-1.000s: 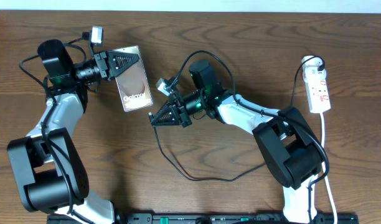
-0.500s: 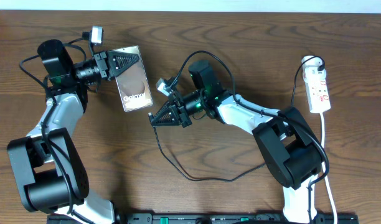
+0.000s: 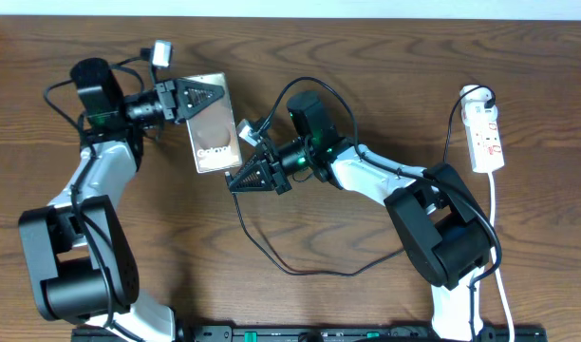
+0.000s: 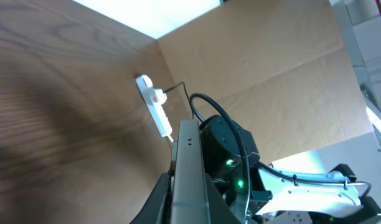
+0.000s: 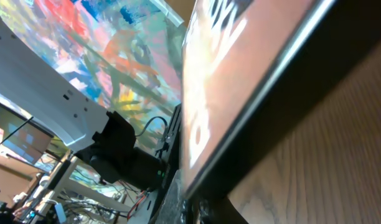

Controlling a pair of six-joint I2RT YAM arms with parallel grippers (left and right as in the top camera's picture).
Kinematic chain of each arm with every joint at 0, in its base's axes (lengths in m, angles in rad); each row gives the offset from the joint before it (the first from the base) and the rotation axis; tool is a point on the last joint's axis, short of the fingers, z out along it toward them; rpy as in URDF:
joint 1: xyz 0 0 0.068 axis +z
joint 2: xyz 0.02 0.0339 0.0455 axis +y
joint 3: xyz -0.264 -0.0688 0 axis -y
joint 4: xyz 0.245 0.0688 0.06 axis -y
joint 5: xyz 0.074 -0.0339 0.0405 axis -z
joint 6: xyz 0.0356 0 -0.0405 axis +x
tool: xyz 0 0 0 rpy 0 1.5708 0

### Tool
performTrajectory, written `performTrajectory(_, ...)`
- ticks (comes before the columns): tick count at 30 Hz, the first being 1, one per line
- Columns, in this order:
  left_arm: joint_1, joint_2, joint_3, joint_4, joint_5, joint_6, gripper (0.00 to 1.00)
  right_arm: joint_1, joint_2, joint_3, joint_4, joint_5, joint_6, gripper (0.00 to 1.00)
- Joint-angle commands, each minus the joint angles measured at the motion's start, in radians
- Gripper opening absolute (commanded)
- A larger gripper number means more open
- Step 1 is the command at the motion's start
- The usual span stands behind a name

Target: Plug charger to phone and switch on socket

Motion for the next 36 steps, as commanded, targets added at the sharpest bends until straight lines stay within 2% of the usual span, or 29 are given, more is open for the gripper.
performTrajectory(1, -0.014, 0.005, 0.001, 0.008, 0.032, 0.002, 0.08, 0.008, 0.009, 0.002, 0.003, -0.007, 0.008, 0.01)
performTrajectory(36, -0.014, 0.005, 0.001, 0.012, 0.003, 0.035, 0.08, 0.014, 0.009, 0.002, 0.044, -0.024, 0.039, 0.01)
